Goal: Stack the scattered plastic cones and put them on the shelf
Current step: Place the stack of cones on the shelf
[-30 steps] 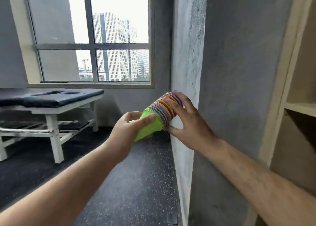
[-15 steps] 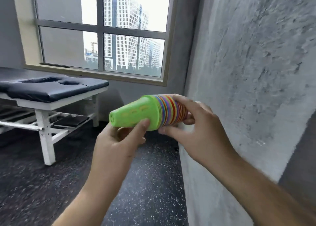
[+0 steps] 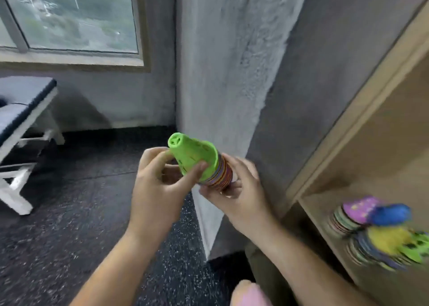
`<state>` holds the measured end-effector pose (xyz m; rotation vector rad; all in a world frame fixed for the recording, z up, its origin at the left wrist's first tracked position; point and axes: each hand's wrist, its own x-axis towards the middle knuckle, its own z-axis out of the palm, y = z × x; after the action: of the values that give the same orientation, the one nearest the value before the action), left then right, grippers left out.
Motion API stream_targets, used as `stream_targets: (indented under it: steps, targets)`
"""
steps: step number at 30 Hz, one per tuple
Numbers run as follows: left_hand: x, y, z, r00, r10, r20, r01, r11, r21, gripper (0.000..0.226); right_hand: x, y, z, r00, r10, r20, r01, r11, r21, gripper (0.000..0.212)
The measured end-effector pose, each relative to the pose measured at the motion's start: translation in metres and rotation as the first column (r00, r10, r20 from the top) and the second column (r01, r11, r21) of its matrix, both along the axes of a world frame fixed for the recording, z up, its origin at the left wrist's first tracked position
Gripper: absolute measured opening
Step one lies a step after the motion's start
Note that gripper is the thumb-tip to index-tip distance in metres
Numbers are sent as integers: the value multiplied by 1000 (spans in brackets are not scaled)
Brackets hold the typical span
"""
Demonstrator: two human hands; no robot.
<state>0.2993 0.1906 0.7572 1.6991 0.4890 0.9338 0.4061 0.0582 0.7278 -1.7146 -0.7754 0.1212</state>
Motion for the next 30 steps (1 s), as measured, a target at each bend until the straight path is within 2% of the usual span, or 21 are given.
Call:
stream_targets:
  steps: [4,6,8,12,15,17,20,22,25,26,29,30]
  targets:
    - [32,-63,54,969,-202,-141,212,975,64,45,-8,-74,28,972,-184,-145,189,982,21,73]
    - [50,-97,65,931,-309,-197,327,943,65,42,-10,-109,34,941,-286,-180,293,956,10,63]
    - [67,-128,66,885,-388,-257,420,904,82,36,-9,-141,35,898,-381,-220,394,919,18,53]
    - [110,-180,44,813,-467,-348,533,838,119,35,14,-191,16,799,-498,-338,541,840,39,55]
    - [144,-209,18,783,-473,-404,565,812,147,46,47,-206,-6,730,-498,-468,592,803,70,53]
    - [167,-221,1,769,-448,-456,561,815,145,49,69,-209,-23,697,-480,-533,610,787,89,60]
    - [200,-229,-25,729,-433,-530,566,817,112,51,103,-206,-60,689,-522,-503,623,781,41,65]
    - [221,-233,-40,688,-435,-581,577,814,74,49,121,-201,-88,662,-578,-477,655,756,-7,59]
    - [249,-238,-63,667,-433,-606,574,817,48,49,145,-192,-124,618,-627,-474,716,698,10,46]
    - [259,-242,-70,655,-429,-623,580,813,50,49,155,-190,-139,602,-618,-507,726,687,24,46]
    - [280,-252,-85,637,-414,-650,596,800,74,48,162,-191,-127,545,-590,-596,749,662,29,49]
    - [288,-256,-89,631,-405,-662,597,798,81,47,168,-191,-128,498,-564,-659,762,647,21,47]
